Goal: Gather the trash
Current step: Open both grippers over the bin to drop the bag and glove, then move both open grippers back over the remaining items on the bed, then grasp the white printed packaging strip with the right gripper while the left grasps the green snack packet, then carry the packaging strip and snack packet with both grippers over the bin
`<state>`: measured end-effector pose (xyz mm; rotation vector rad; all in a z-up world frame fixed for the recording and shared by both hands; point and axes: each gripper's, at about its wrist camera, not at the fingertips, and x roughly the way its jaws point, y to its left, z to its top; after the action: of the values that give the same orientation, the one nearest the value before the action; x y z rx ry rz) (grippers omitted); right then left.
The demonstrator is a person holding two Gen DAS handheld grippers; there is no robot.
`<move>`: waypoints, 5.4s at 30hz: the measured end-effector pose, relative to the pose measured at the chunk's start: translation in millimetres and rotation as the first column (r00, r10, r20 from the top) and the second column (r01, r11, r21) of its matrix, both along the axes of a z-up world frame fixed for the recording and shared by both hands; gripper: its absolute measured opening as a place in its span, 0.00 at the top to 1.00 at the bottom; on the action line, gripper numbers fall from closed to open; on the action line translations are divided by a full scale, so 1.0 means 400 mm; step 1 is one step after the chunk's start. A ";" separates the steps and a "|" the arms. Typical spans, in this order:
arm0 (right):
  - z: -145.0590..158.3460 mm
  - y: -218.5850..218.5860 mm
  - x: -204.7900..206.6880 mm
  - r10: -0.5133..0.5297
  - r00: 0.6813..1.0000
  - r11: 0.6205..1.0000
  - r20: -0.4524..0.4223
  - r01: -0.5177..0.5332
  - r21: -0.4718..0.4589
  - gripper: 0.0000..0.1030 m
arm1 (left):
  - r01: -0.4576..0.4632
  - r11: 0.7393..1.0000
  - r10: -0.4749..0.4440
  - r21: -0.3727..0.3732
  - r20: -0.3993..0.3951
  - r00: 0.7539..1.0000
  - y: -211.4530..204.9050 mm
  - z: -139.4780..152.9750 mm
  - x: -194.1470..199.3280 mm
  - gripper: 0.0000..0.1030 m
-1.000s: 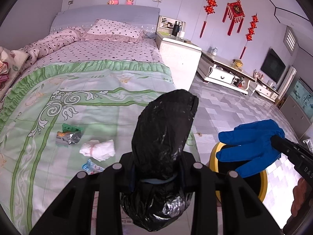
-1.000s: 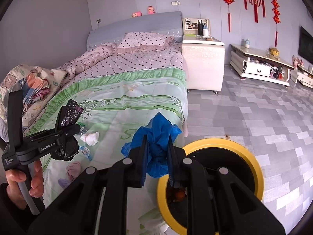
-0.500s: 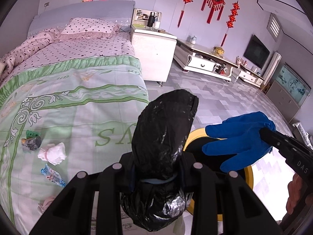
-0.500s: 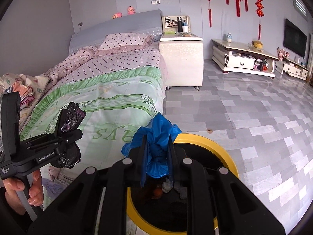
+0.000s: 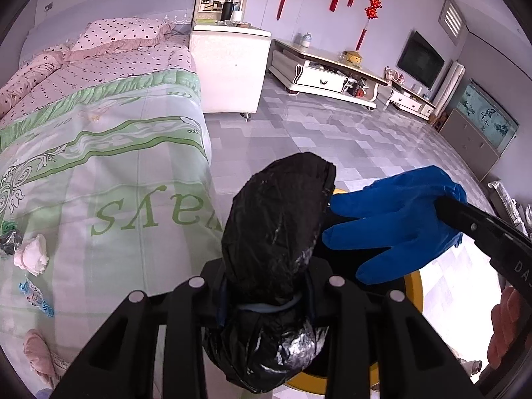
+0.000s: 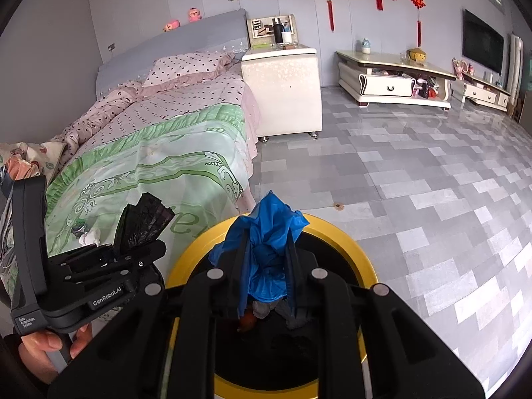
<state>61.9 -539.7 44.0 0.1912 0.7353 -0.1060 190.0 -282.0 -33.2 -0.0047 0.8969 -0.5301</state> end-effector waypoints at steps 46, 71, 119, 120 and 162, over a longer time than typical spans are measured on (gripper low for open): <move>0.077 0.261 -0.024 0.174 0.983 0.983 0.057 -0.176 0.042 0.55 | -0.271 0.962 0.268 0.024 0.103 0.958 0.425 0.115 -0.063 0.29; -0.121 0.698 0.090 0.514 0.849 0.854 -0.123 -0.520 -0.020 0.51 | -0.519 0.847 0.517 0.115 0.044 0.855 0.839 -0.022 0.056 0.29; -0.342 0.807 0.201 0.631 0.713 0.746 -0.306 -0.666 -0.015 0.87 | -0.550 0.819 0.556 0.165 0.008 0.831 0.858 -0.195 0.341 0.58; -0.340 0.804 0.202 0.629 0.715 0.750 -0.305 -0.662 -0.006 0.87 | -0.550 0.819 0.556 0.164 0.008 0.831 0.859 -0.191 0.337 0.59; -0.078 0.718 0.037 0.545 0.831 0.833 -0.115 -0.552 -0.045 0.87 | -0.469 0.883 0.465 0.011 0.099 0.880 0.919 0.053 0.033 1.00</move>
<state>76.6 -252.5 12.8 -0.1071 0.8579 0.4124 203.0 85.7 -12.1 -0.1611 0.7773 -0.0598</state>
